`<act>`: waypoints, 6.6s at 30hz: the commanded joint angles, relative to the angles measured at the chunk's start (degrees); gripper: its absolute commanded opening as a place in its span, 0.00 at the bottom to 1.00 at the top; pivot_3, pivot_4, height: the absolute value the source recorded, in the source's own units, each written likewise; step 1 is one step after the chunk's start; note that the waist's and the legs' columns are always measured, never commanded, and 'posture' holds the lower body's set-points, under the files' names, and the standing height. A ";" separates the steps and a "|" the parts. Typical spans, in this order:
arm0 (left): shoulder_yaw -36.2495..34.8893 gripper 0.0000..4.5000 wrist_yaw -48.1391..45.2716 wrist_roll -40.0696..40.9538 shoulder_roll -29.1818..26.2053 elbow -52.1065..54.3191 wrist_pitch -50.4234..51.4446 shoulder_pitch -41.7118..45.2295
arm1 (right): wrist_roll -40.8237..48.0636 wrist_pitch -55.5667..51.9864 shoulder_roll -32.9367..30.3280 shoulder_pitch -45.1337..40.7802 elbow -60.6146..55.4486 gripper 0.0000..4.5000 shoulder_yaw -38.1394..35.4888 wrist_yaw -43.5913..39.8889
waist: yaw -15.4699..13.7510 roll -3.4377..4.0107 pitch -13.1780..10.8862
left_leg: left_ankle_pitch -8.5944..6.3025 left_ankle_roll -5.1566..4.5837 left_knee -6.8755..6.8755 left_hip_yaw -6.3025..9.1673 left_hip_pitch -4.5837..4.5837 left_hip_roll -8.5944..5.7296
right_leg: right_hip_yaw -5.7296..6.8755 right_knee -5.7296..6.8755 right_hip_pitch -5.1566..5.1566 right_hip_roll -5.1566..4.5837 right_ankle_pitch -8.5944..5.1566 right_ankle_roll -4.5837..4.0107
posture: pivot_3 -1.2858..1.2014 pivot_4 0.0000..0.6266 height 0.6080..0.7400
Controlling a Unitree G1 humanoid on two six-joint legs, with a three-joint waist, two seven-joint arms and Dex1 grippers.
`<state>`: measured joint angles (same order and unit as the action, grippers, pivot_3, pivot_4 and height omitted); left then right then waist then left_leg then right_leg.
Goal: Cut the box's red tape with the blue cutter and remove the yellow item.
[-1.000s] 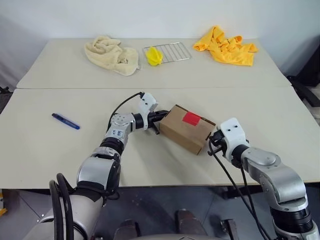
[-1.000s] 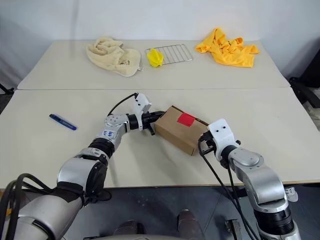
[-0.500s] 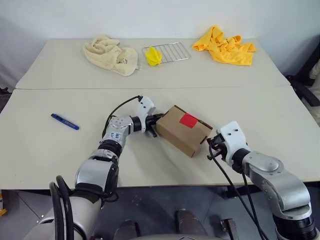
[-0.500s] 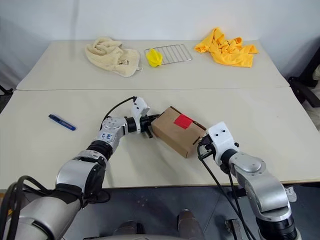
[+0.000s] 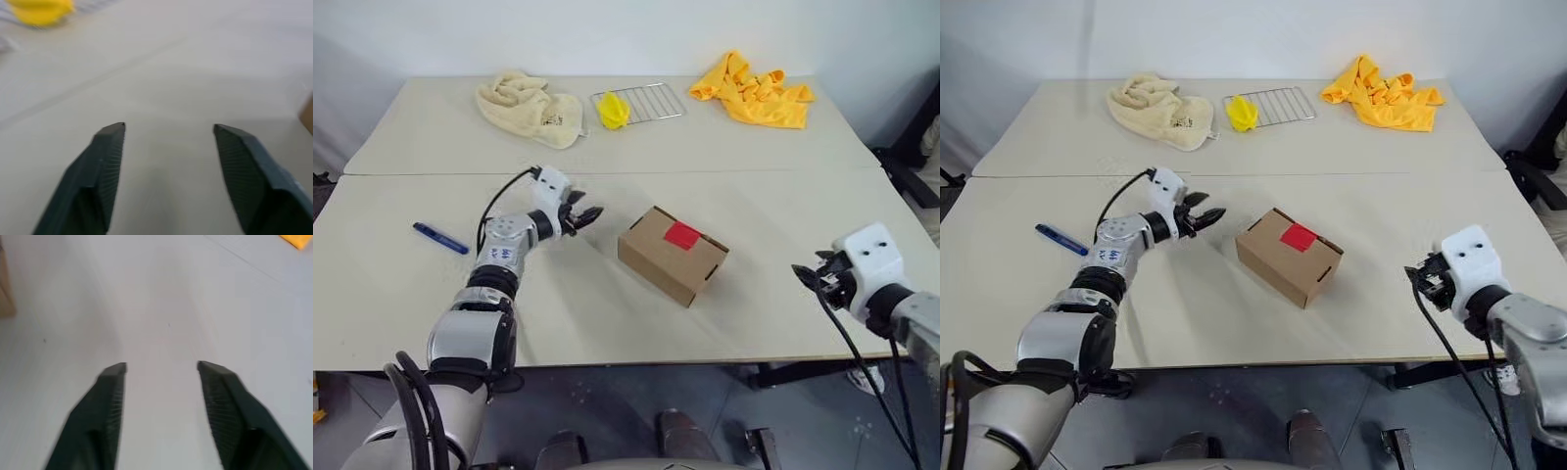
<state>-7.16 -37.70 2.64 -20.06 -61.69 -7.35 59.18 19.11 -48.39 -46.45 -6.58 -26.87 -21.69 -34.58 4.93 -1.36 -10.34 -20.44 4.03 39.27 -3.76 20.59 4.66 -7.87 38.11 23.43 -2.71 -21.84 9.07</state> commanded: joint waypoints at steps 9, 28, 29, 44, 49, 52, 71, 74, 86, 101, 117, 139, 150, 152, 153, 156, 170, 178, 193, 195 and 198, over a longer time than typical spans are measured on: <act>-7.52 1.00 28.67 0.31 1.16 38.06 20.04 -14.73 | 8.83 9.99 -3.93 -19.41 17.85 0.99 5.49 -18.83 | -0.18 -0.01 -0.01 | -0.03 -0.05 0.40 0.03 -0.05 0.12 | 0.02 0.43 0.01 -0.04 0.00 0.00 | 0.52 0.24 1.00; -25.07 1.00 82.38 -4.73 19.91 51.25 45.04 -11.69 | 2.71 22.63 8.00 -46.67 43.78 0.99 24.53 -34.82 | -0.11 -0.21 -0.12 | -0.12 -0.21 0.78 -0.05 -0.03 -0.01 | 1.04 0.47 0.05 -0.70 0.35 0.07 | 0.52 0.24 1.00; -25.57 1.00 82.87 -4.15 19.73 49.29 44.13 -11.08 | 1.91 23.84 8.29 -47.94 45.50 0.99 25.09 -35.60 | -0.12 -0.21 -0.12 | -0.12 -0.21 0.78 -0.06 -0.03 -0.01 | 1.40 0.46 0.05 -0.82 0.39 0.01 | 0.52 0.24 1.00; -27.80 0.92 88.08 0.60 16.95 38.71 38.50 -8.16 | -0.47 25.85 8.05 -50.25 48.58 1.00 24.62 -36.83 | -0.18 -0.22 -0.13 | -0.12 -0.21 0.72 -0.20 -0.02 -0.02 | 2.83 0.37 0.05 -1.42 0.57 -0.17 | 0.52 0.24 1.00; -27.66 0.87 89.64 0.67 16.43 39.97 39.38 -9.29 | -0.94 25.96 7.50 -50.17 48.91 1.00 24.36 -36.12 | -0.20 -0.22 -0.13 | -0.12 -0.20 0.72 -0.21 -0.02 -0.02 | 2.91 0.34 0.05 -1.44 0.59 -0.20 | 0.52 0.24 1.00; -27.87 0.75 90.45 0.99 16.52 40.80 40.30 -9.81 | -1.10 26.02 7.56 -50.19 49.07 1.00 24.15 -35.85 | -0.18 -0.22 -0.13 | -0.12 -0.20 0.71 -0.23 -0.02 -0.02 | 2.92 0.32 0.05 -1.45 0.60 -0.20 | 0.52 0.24 1.00; -29.37 0.44 92.09 3.27 17.52 43.15 44.30 -12.27 | -2.43 27.34 7.83 -51.19 51.15 1.00 23.96 -35.02 | -0.15 -0.22 -0.13 | -0.11 -0.20 0.71 -0.28 -0.03 -0.03 | 2.93 0.28 0.05 -1.46 0.60 -0.21 | 0.52 0.24 1.00; -29.24 0.32 92.09 3.62 17.48 42.93 44.35 -12.33 | -2.53 27.40 7.84 -51.18 51.21 1.00 23.89 -34.84 | -0.09 -0.22 -0.12 | -0.11 -0.20 0.71 -0.30 -0.05 -0.03 | 2.93 0.28 0.05 -1.47 0.60 -0.21 | 0.52 0.24 1.00; -28.93 0.10 91.97 3.68 16.82 44.85 45.93 -13.74 | -2.68 27.21 7.45 -50.61 50.72 1.00 23.44 -33.79 | 0.02 -0.21 -0.12 | -0.11 -0.20 0.69 -0.35 -0.10 -0.02 | 2.92 0.28 0.04 -1.47 0.61 -0.22 | 0.52 0.24 1.00; -20.25 0.10 67.87 8.40 5.67 54.05 59.45 -18.75 | -1.37 24.78 6.56 -48.36 46.51 1.00 21.33 -32.16 | 0.04 -0.21 -0.13 | -0.11 -0.20 0.69 -0.37 -0.13 -0.02 | 2.91 0.31 0.03 -1.48 0.62 -0.24 | 0.52 0.24 1.00; -3.15 0.10 -23.31 24.32 -31.13 71.73 29.16 -50.76 | 7.72 8.79 5.03 -37.48 17.18 1.00 18.12 -24.57 | -0.10 -0.06 -0.22 | -0.05 -0.08 0.18 -0.41 -0.05 0.03 | 3.19 -0.26 0.11 -1.48 0.65 -0.34 | 0.52 0.24 1.00; 13.31 0.10 -37.29 6.05 -26.92 54.53 -3.27 -38.30 | 0.25 -1.69 1.98 -26.69 -10.03 0.96 39.31 -12.05 | -0.04 -0.05 -0.23 | -0.21 -0.37 0.02 -0.47 -0.07 0.01 | 3.13 -0.39 0.18 -1.45 0.66 -0.33 | 0.52 0.24 1.00; 14.46 0.10 -35.47 6.05 -25.87 58.45 -0.83 -40.42 | -0.31 -5.62 5.08 -29.74 -12.67 0.26 46.85 -11.22 | -0.29 -0.05 -0.23 | -0.23 -0.41 0.27 -0.42 -0.06 0.00 | 3.15 -0.28 0.11 -1.49 0.66 -0.33 | 0.52 0.24 1.00; 14.60 0.10 -35.37 5.99 -25.84 58.65 -0.74 -40.64 | -2.20 -4.48 4.87 -30.81 -11.75 0.09 49.39 -11.56 | -0.25 -0.05 -0.23 | -0.24 -0.43 0.28 -0.41 -0.06 0.00 | 3.15 -0.29 0.09 -1.49 0.66 -0.33 | 0.52 0.24 1.00; 14.68 0.10 -35.31 5.94 -25.81 58.78 -0.64 -40.67 | -2.74 -4.06 4.72 -31.03 -11.48 0.03 49.99 -11.76 | -0.24 -0.05 -0.23 | -0.24 -0.43 0.29 -0.41 -0.06 0.00 | 3.15 -0.28 0.09 -1.49 0.66 -0.33 | 0.52 0.24 1.00; 15.07 0.10 -35.11 5.47 -25.83 58.35 -0.68 -40.69 | -6.39 -1.86 5.88 -32.74 -8.66 0.01 54.37 -11.85 | -0.18 -0.05 -0.23 | -0.24 -0.43 0.29 -0.40 -0.06 0.00 | 3.16 -0.28 0.09 -1.48 0.66 -0.33 | 0.52 0.24 1.00; 16.77 0.10 -33.45 3.26 -25.94 58.42 0.41 -40.31 | -16.38 8.65 10.73 -33.16 1.86 0.01 60.08 -14.74 | -0.30 -0.04 -0.23 | -0.25 -0.44 0.46 -0.38 -0.07 -0.01 | 3.19 -0.23 0.00 -1.50 0.67 -0.32 | 0.52 0.24 1.00; 17.36 0.10 -32.68 2.18 -26.16 58.57 1.40 -40.35 | -15.85 11.68 13.13 -31.76 1.33 0.01 58.07 -17.34 | -0.36 -0.04 -0.23 | -0.25 -0.45 0.56 -0.34 -0.07 -0.01 | 3.21 -0.18 -0.05 -1.50 0.69 -0.31 | 0.52 0.24 1.00; 17.73 0.10 -33.08 2.30 -25.80 58.47 1.21 -39.72 | -20.15 16.76 13.74 -29.31 7.11 0.01 58.29 -18.11 | -0.35 -0.04 -0.23 | -0.27 -0.48 0.63 -0.32 -0.17 -0.01 | 3.24 -0.16 -0.18 -1.49 0.74 -0.32 | 0.52 0.24 1.00; 17.66 0.10 -33.15 2.41 -25.85 58.60 1.30 -39.74 | -20.69 17.62 14.10 -29.41 8.26 0.01 58.25 -17.95 | -0.32 -0.04 -0.23 | -0.27 -0.49 0.64 -0.32 -0.23 0.00 | 3.24 -0.17 -0.24 -1.48 0.77 -0.33 | 0.52 0.24 1.00; 17.55 0.10 -33.32 2.58 -25.95 58.93 1.39 -39.87 | -21.28 18.59 14.61 -29.43 9.43 0.01 58.17 -18.05 | -0.32 -0.04 -0.23 | -0.30 -0.53 0.64 -0.32 -0.35 0.00 | 3.24 -0.18 -0.38 -1.47 0.78 -0.34 | 0.52 0.24 1.00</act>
<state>8.26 -70.43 6.69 -46.13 -2.75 -6.24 20.27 -0.46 -29.79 -31.77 -36.13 -19.08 37.35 -53.11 4.62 -1.40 -10.57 -20.75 3.48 39.91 -4.09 20.20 4.66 -4.63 37.91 22.99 -4.18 -21.06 8.73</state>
